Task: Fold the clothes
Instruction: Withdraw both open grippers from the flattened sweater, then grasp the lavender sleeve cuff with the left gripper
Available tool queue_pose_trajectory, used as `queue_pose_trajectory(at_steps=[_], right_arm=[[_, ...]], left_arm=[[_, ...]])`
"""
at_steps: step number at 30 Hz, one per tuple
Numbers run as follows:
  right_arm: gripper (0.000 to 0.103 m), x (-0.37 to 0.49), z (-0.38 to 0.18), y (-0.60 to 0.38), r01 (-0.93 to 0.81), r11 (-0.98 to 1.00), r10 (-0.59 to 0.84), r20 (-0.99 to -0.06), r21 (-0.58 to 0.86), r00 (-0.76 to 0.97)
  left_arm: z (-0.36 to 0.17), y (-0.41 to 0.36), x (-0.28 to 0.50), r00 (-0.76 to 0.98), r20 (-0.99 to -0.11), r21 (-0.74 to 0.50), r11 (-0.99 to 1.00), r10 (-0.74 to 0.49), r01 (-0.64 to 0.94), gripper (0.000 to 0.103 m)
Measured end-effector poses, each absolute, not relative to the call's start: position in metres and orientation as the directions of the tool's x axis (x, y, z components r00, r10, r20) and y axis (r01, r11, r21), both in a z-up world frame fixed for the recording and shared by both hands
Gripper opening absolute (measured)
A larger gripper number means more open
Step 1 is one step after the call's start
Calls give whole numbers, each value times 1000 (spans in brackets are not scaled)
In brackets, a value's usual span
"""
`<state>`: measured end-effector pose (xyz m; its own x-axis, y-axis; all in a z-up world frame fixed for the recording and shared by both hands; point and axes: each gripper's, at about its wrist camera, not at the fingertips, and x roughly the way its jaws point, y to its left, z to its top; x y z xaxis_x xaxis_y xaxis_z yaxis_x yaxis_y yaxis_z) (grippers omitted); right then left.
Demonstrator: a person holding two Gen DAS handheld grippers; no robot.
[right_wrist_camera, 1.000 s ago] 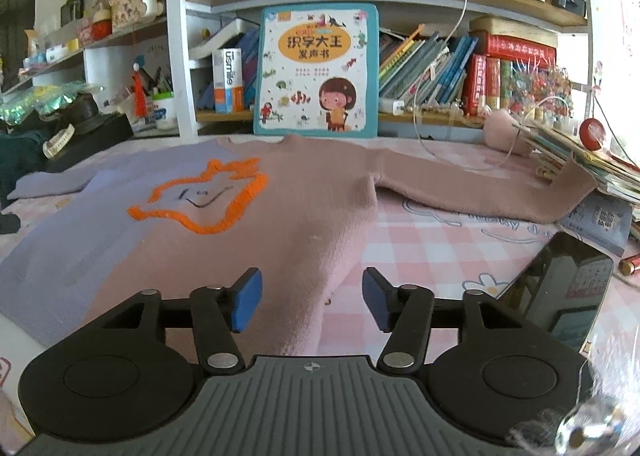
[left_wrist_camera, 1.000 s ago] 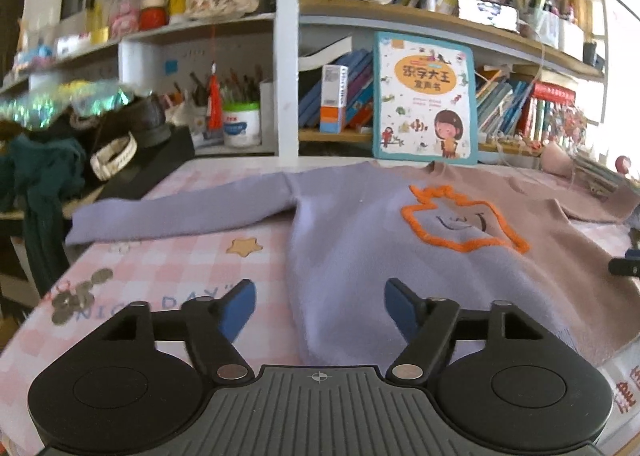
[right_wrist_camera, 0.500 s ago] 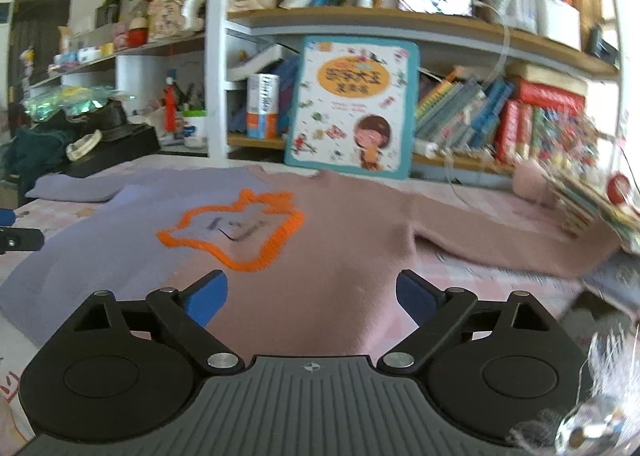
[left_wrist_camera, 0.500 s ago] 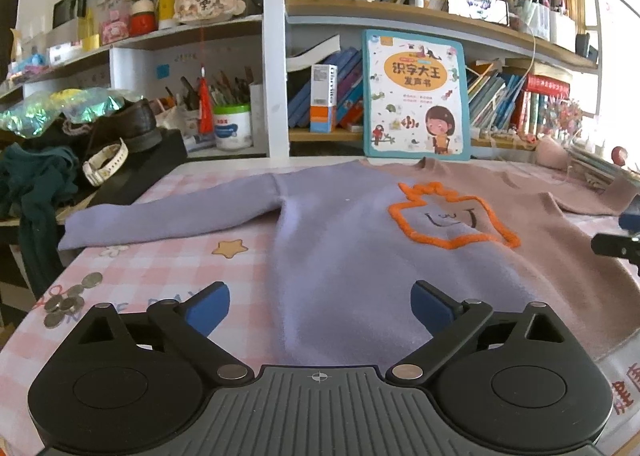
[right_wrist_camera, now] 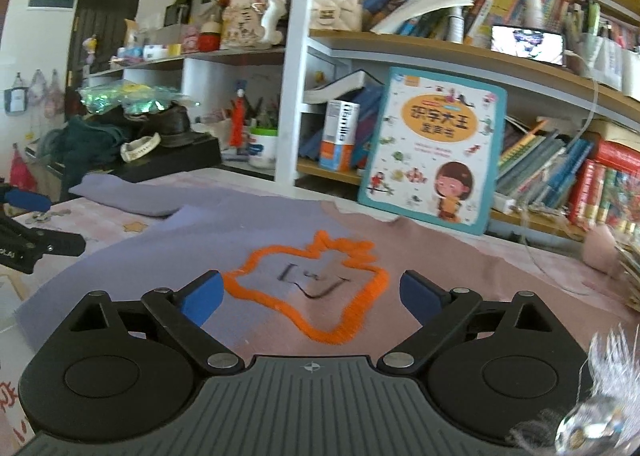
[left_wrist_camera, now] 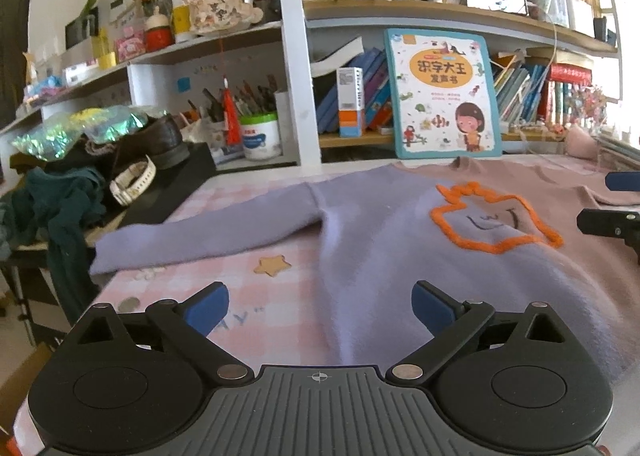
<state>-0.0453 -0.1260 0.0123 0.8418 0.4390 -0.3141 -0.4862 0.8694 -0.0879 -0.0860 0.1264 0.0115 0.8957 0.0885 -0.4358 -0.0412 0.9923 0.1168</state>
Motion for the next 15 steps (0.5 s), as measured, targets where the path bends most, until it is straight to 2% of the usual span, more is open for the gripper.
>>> queue_pose_trajectory(at_steps=[7, 11, 15], right_arm=[[95, -37, 5, -114, -512, 856, 472, -299, -68, 829], [96, -35, 4, -112, -517, 853, 474, -309, -71, 824], [102, -36, 3, -113, -524, 849, 484, -304, -64, 821]], left_arm=[[12, 137, -72, 894, -416, 176, 979, 164, -98, 103], [9, 156, -58, 867, -451, 154, 976, 210, -156, 103], [11, 181, -46, 852, -464, 121, 970, 241, -209, 103]])
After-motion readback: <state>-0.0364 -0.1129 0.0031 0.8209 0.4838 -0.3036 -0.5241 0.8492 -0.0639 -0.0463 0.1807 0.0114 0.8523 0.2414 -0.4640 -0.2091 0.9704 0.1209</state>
